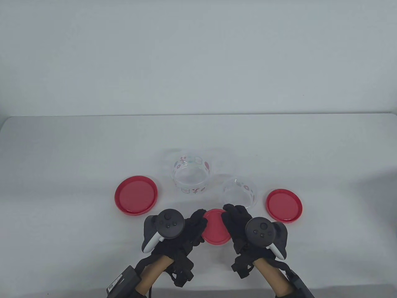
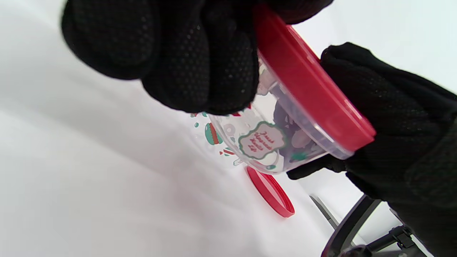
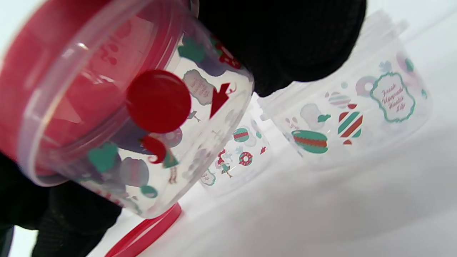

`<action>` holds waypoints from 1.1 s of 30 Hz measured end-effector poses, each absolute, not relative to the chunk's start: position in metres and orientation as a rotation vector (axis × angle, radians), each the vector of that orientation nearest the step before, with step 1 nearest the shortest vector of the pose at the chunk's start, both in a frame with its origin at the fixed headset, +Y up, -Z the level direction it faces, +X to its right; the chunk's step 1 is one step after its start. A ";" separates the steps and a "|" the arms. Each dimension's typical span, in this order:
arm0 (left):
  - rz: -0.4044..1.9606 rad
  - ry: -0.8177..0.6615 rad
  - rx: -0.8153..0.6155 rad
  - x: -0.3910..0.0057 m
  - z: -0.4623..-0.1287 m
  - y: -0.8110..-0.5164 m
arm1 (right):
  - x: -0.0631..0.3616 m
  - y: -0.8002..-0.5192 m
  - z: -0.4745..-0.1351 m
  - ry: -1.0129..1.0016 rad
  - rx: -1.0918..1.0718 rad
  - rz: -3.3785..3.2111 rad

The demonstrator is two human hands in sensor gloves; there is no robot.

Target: Nest food storage containers

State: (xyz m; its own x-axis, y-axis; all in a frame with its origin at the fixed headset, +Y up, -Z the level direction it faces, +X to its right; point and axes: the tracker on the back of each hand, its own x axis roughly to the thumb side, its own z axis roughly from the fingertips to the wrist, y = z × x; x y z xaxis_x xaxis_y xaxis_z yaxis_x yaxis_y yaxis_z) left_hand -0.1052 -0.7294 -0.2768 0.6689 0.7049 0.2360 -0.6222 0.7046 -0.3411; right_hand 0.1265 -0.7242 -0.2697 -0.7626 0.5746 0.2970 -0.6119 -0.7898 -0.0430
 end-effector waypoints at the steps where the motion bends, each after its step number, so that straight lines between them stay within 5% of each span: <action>1: 0.758 -0.364 -0.238 -0.106 -0.277 -0.729 | 0.127 -0.723 -0.269 -0.198 0.348 2.478; 12: 0.620 -0.321 0.023 -0.137 -0.268 -0.699 | 0.168 -0.696 -0.290 -0.449 -0.040 2.425; 19: 0.662 -0.272 0.052 -0.156 -0.270 -0.692 | 0.177 -0.701 -0.325 -0.376 -0.256 2.517; 33: 0.681 -0.251 0.045 -0.166 -0.274 -0.691 | 0.162 -0.717 -0.352 -0.188 -0.358 2.767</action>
State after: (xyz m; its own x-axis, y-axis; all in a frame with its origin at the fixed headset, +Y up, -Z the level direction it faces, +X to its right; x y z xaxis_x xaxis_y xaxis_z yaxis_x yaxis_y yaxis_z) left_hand -0.1663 -0.6912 -0.2745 0.7479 0.6172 0.2443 -0.6280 0.7771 -0.0407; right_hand 0.1625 -0.7170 -0.3516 -0.9093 0.3513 -0.2232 -0.3180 -0.9324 -0.1721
